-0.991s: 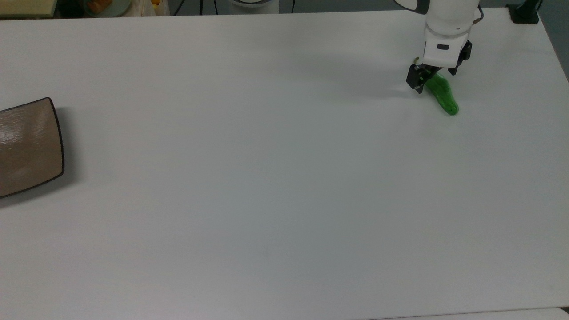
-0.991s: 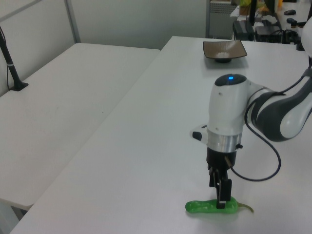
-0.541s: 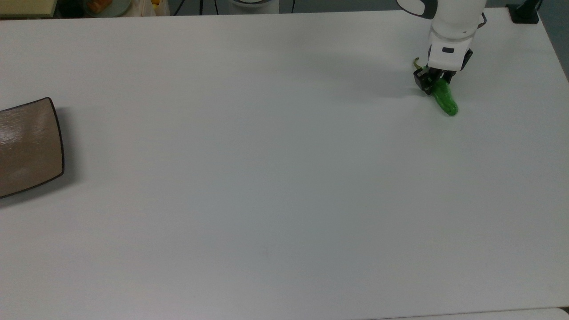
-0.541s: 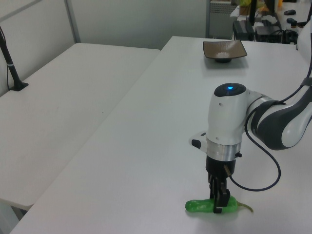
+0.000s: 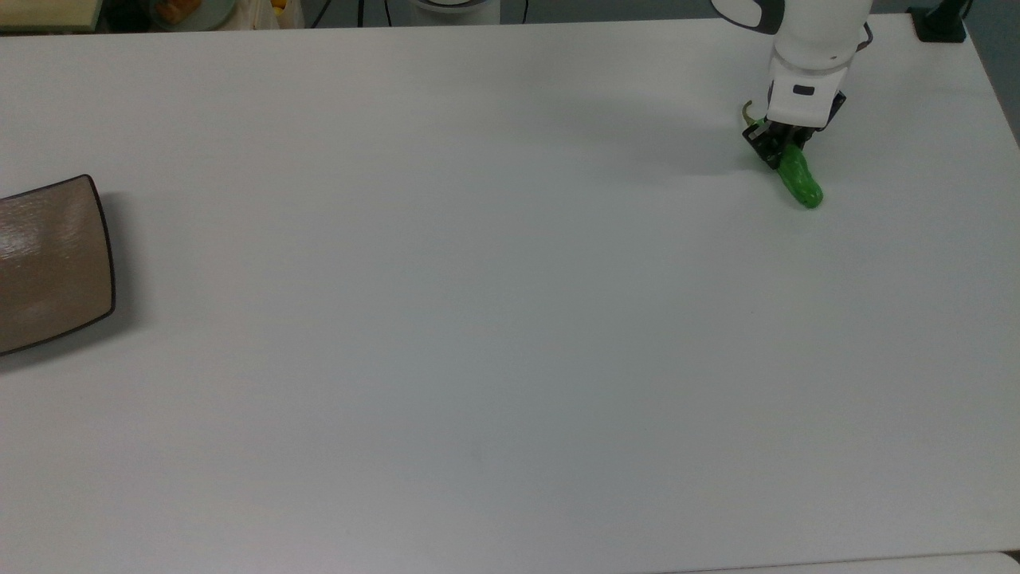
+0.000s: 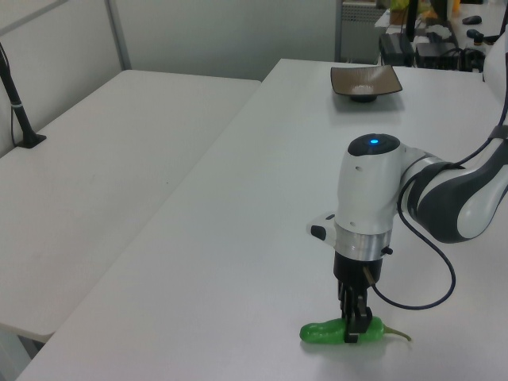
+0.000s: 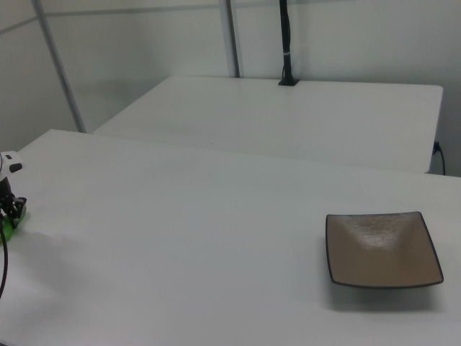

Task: Chili peppers are placed on a ceramic plate
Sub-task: 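Lower the gripper onto the green chili pepper and close it, then lift the chili pepper and carry it toward the brown square plate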

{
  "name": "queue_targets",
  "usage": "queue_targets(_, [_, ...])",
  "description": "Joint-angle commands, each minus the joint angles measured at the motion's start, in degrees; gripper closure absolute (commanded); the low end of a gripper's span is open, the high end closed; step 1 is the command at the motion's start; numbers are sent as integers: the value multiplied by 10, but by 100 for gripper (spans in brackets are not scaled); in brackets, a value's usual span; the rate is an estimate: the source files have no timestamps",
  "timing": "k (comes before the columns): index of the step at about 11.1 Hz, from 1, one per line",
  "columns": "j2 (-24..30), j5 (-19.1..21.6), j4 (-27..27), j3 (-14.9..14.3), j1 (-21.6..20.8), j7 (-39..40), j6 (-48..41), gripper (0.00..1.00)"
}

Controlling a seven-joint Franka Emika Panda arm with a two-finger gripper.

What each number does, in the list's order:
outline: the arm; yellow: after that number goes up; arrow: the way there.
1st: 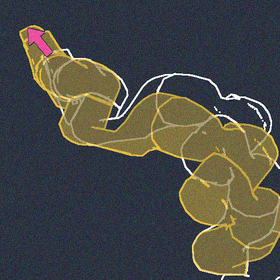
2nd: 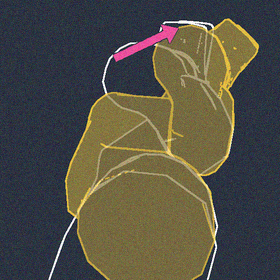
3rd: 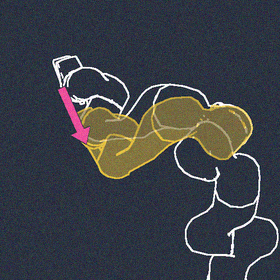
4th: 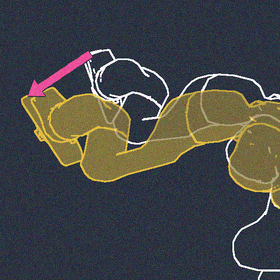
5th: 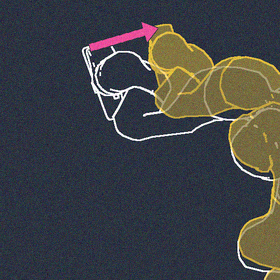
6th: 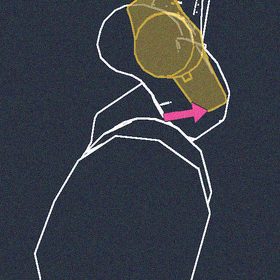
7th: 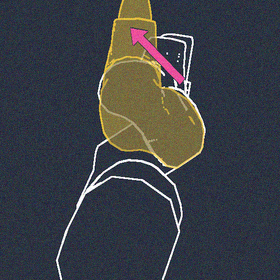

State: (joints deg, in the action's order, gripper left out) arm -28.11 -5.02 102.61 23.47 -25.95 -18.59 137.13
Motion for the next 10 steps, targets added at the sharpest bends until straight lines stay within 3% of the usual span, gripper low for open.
queue_targets(1, [31,-14,-9,-3,16,20,-12,90])
queue_targets(3, [51,-14,-19,-11,45,64,-88,90])
queue_targets(9, [63,-3,-62,-191,70,248,-214,90])
queue_targets(10, [63,3,-75,-233,71,287,-230,90])
